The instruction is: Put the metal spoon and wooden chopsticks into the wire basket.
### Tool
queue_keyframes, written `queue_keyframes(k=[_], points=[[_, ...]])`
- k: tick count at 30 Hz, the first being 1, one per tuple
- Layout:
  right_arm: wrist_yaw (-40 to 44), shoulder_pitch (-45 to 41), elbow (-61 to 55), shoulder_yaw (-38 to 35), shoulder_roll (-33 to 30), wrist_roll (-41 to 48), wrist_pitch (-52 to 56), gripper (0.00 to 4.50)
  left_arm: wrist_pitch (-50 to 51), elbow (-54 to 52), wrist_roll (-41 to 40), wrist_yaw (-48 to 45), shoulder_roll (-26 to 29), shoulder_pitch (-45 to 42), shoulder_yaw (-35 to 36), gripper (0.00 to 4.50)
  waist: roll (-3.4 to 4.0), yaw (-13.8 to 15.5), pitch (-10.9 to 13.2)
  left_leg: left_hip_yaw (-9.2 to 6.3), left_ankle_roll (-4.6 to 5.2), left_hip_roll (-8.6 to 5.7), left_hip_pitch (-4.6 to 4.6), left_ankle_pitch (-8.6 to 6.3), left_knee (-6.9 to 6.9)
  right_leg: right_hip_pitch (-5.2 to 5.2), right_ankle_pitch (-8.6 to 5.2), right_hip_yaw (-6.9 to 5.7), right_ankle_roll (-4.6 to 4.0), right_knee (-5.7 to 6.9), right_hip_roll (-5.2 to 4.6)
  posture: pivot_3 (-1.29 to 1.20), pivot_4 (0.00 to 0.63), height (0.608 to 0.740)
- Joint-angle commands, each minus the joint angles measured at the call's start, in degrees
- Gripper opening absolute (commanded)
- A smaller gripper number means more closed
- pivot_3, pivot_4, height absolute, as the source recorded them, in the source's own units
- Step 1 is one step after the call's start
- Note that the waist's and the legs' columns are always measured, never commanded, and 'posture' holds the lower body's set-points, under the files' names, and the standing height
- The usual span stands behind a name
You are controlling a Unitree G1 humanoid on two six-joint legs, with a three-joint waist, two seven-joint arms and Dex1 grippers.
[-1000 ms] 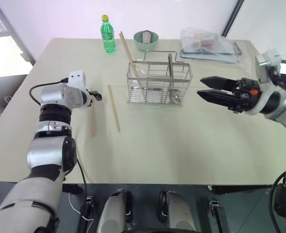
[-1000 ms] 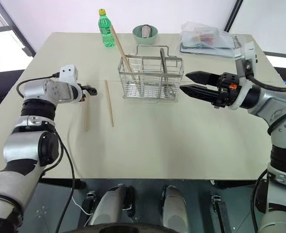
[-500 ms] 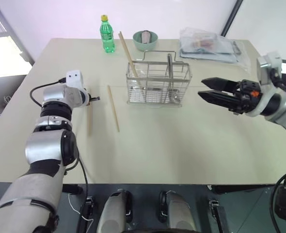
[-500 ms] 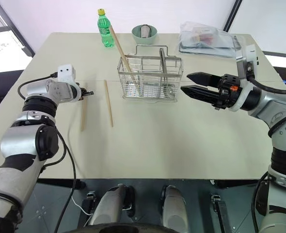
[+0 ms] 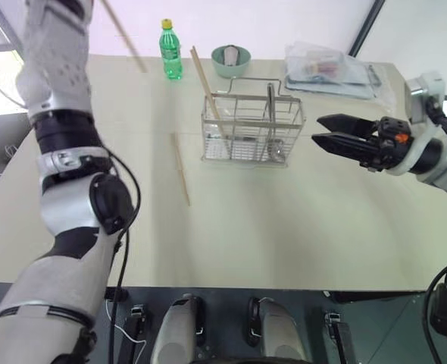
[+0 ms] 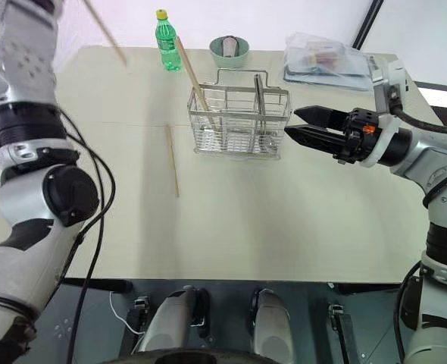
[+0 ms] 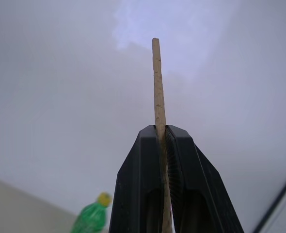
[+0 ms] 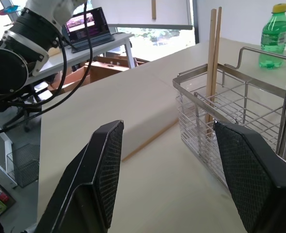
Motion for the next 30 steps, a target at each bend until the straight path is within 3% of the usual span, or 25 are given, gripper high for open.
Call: queue_keyframes(k=[1, 15, 18, 25, 30], points=[[-2.05, 0.74, -3.98, -2.38, -0.05, 2.54, 0.43, 3.04, -4.07, 4.91, 1.29, -2.5, -4.06, -1.0, -3.6, 0.06, -0.02, 0.35, 0.01, 0.0, 0.15, 0.03, 0.03, -0.08, 0.0, 0.01, 0.0, 0.0, 0.0, 0.01, 0.04, 0.0, 0.15, 0.707], [-11.2, 6.45, -10.29, -8.9, -0.87, 9.21, 3.11, 3.04, -19.74, 18.41, 12.22, -8.8, -10.82, 3.55, -14.14, 0.06, -0.03, 0.88, 0.02, 0.04, 0.19, 0.1, -0.11, -0.07, -0.02, -0.23, 0.0, 0.07, -0.02, 0.06, 0.13, 0.0, 0.15, 0.707], [-11.97, 6.51, -9.86, -8.88, -0.83, 9.53, 2.81, 3.04, -19.31, 17.69, 11.67, -9.23, -11.95, 5.25, -14.06, 1.04, -0.04, 0.85, 0.02, 0.01, 0.2, 0.1, -0.17, -0.08, -0.01, -0.25, -0.01, 0.06, -0.02, 0.03, 0.12, 0.0, 0.15, 0.707], [-12.07, 5.63, -7.8, -6.99, -0.21, 8.27, 1.39, 3.04, -13.19, 7.4, 9.78, -8.43, -11.32, 8.71, -13.4, 4.46, -0.04, 0.68, 0.02, 0.01, 0.21, 0.1, -0.21, -0.08, -0.01, -0.29, 0.0, 0.07, -0.02, 0.08, 0.13, 0.0, 0.15, 0.707], [-10.91, 4.12, -4.99, -4.28, 0.09, 6.31, -0.63, 3.04, 0.36, -9.86, 7.38, -4.47, -6.44, 10.39, -11.96, 4.46, -0.03, 0.39, 0.03, -0.01, 0.21, 0.13, -0.18, -0.08, -0.01, -0.3, 0.0, 0.08, -0.03, 0.14, 0.16, 0.0, 0.15, 0.707]])
